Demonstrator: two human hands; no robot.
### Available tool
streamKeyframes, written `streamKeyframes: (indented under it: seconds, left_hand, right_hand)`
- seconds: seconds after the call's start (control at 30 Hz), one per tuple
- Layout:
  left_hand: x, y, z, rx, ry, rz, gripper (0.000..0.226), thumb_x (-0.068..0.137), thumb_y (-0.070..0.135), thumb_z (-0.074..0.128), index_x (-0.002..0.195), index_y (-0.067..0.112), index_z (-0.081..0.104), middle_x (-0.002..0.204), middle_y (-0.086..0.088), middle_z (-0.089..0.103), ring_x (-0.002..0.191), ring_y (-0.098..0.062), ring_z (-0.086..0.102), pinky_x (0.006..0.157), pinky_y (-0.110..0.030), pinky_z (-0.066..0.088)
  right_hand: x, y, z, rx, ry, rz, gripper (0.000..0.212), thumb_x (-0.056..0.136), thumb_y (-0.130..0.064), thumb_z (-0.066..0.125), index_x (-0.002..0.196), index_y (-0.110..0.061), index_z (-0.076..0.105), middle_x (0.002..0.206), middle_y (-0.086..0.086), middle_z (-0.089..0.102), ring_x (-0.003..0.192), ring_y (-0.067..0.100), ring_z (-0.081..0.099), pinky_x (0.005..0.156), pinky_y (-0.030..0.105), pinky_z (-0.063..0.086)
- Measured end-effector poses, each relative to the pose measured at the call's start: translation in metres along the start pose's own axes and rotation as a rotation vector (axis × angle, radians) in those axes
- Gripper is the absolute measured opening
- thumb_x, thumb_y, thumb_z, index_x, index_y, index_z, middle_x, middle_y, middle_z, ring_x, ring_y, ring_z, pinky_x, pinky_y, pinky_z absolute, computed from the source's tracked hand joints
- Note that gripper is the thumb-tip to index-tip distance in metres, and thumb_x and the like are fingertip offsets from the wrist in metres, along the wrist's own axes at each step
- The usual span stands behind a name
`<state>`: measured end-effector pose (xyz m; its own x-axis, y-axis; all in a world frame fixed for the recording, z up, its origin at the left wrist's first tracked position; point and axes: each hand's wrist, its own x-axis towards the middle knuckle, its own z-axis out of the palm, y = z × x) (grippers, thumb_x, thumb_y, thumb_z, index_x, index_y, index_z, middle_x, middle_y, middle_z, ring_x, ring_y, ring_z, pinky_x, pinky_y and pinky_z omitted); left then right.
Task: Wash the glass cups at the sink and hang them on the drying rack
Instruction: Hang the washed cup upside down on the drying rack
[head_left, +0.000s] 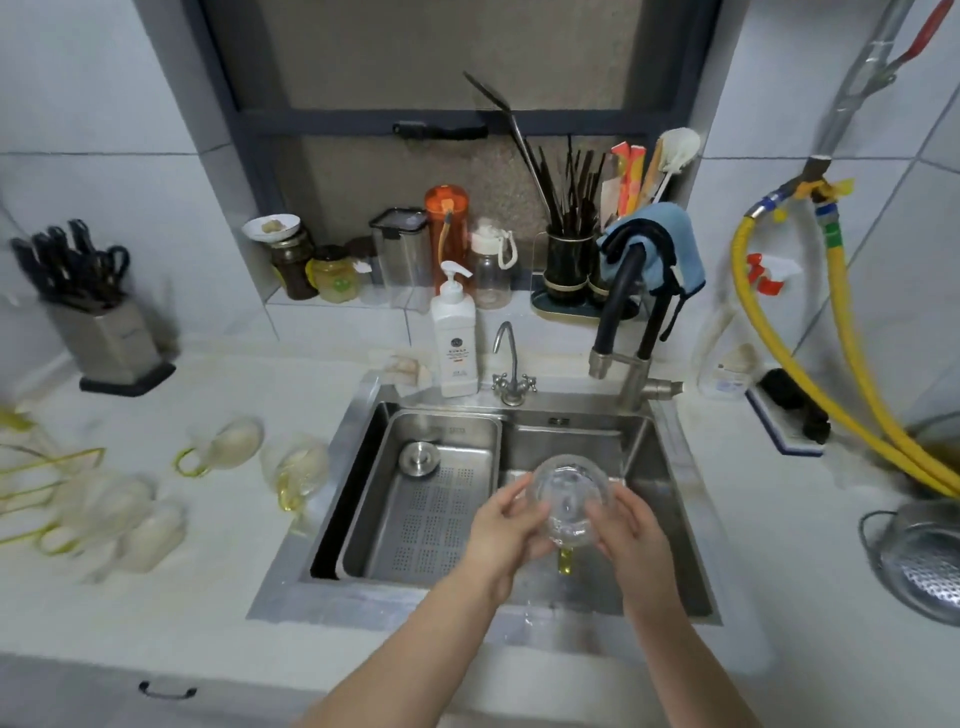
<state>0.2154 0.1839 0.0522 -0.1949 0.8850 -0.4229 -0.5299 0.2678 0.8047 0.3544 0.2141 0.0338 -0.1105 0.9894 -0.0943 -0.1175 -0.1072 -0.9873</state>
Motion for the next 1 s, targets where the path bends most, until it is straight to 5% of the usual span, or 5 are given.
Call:
streamKeyframes:
  seconds: [0.1, 0.43, 0.57, 0.8, 1.0]
  left_hand:
    - [-0.018, 0.015, -0.025, -0.023, 0.071, 0.051, 0.047, 0.088, -0.003, 0.064, 0.131, 0.011, 0.052, 0.117, -0.011, 0.066, 0.093, -0.026, 0.067, 0.073, -0.032, 0.06]
    - [-0.099, 0.077, -0.163, -0.029, 0.345, 0.283, 0.027, 0.088, 0.014, 0.068, 0.114, 0.017, 0.061, 0.092, -0.004, 0.068, 0.072, -0.015, 0.067, 0.074, -0.034, 0.058]
    - [-0.136, 0.092, -0.234, -0.046, 0.433, 0.325, 0.033, 0.086, 0.017, 0.072, 0.117, 0.017, 0.061, 0.089, -0.004, 0.069, 0.078, -0.021, 0.067, 0.085, -0.044, 0.056]
    - [-0.193, 0.12, -0.351, -0.083, 0.535, 0.375, 0.042, 0.088, 0.019, 0.07, 0.127, 0.016, 0.055, 0.106, -0.01, 0.067, 0.087, -0.023, 0.066, 0.082, -0.038, 0.058]
    - [-0.226, 0.14, -0.429, -0.141, 0.605, 0.404, 0.043, 0.088, 0.02, 0.07, 0.128, 0.015, 0.055, 0.108, -0.009, 0.066, 0.097, -0.025, 0.065, 0.072, -0.03, 0.06]
  right_hand:
    - [-0.007, 0.002, 0.026, 0.021, -0.064, 0.017, 0.032, 0.087, -0.011, 0.067, 0.118, -0.013, 0.059, 0.11, 0.001, 0.07, 0.102, 0.014, 0.066, 0.093, 0.035, 0.051]
    - [-0.049, 0.0, 0.184, 0.003, -0.416, 0.082, 0.045, 0.085, -0.014, 0.07, 0.127, -0.014, 0.056, 0.12, 0.001, 0.066, 0.112, 0.016, 0.062, 0.1, 0.036, 0.048]
    - [-0.086, 0.004, 0.254, -0.001, -0.497, 0.092, 0.03, 0.088, -0.008, 0.066, 0.115, -0.016, 0.057, 0.108, -0.005, 0.065, 0.096, 0.001, 0.062, 0.084, 0.02, 0.05]
    - [-0.15, 0.025, 0.372, -0.045, -0.591, 0.122, 0.038, 0.086, -0.017, 0.069, 0.122, -0.013, 0.057, 0.122, 0.004, 0.064, 0.116, 0.019, 0.059, 0.09, 0.027, 0.05]
    - [-0.189, 0.039, 0.455, -0.05, -0.654, 0.126, 0.043, 0.087, -0.014, 0.068, 0.128, -0.008, 0.056, 0.123, 0.009, 0.064, 0.106, 0.018, 0.061, 0.072, 0.016, 0.047]
